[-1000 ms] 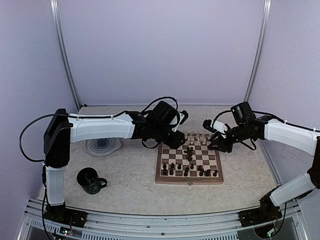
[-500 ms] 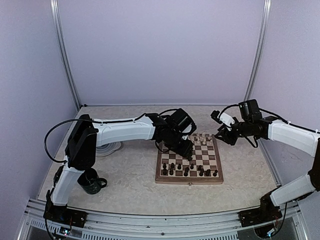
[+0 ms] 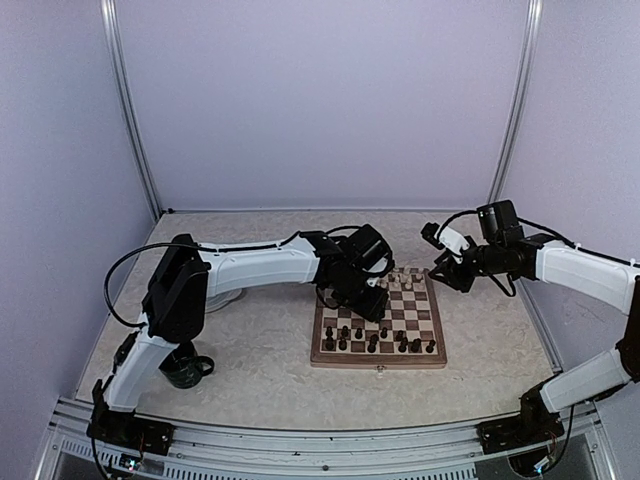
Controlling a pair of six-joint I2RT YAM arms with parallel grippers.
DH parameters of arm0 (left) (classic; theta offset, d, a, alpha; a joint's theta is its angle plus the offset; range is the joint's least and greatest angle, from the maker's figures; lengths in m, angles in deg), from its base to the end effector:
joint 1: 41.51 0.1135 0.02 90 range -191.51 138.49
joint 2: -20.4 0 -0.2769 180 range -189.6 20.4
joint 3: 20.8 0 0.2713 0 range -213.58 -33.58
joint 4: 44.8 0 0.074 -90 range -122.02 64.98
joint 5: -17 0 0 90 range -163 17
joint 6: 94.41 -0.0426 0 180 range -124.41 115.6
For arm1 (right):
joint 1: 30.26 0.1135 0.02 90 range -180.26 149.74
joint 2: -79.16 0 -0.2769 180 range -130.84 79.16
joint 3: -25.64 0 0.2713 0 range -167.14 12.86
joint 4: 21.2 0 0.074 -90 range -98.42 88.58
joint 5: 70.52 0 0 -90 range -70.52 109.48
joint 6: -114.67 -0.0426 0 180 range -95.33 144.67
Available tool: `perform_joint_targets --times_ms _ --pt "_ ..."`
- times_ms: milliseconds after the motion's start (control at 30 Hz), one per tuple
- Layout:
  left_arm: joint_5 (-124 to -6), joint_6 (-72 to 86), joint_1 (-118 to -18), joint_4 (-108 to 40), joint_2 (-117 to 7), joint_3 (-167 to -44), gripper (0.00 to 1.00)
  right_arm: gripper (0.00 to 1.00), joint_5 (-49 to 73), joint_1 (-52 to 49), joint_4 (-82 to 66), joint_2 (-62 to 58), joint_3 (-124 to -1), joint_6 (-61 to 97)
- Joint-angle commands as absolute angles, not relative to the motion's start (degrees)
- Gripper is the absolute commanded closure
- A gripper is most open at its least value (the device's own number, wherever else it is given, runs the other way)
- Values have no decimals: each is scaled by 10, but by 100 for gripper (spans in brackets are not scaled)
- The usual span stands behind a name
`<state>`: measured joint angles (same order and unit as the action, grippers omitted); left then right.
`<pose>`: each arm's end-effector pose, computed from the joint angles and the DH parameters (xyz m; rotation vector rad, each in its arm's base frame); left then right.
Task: Set up the chess pieces on the board
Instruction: Pick up the chess pile from the chessboard.
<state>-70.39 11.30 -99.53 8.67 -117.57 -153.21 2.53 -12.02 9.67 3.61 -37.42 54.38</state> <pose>0.2927 -0.4724 0.1727 0.9876 2.5050 -0.4966 0.2803 0.1054 0.2442 -1.0670 2.0366 0.2413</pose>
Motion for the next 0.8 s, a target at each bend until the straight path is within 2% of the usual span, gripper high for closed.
perform_joint_targets --times_ms 0,167,367,767 --pt "-706 90 -998 94 -1195 -1550 45 63 -2 -123 105 22 -379 544" --pt "-707 70 -998 88 -1190 -1532 49 63 -24 -123 113 6 -392 556" --pt "-694 59 -984 27 -1141 -1446 53 63 -74 -123 122 -25 -411 554" --pt "-660 19 -978 -26 -1100 -1375 66 63 -152 -123 151 -137 -472 529"
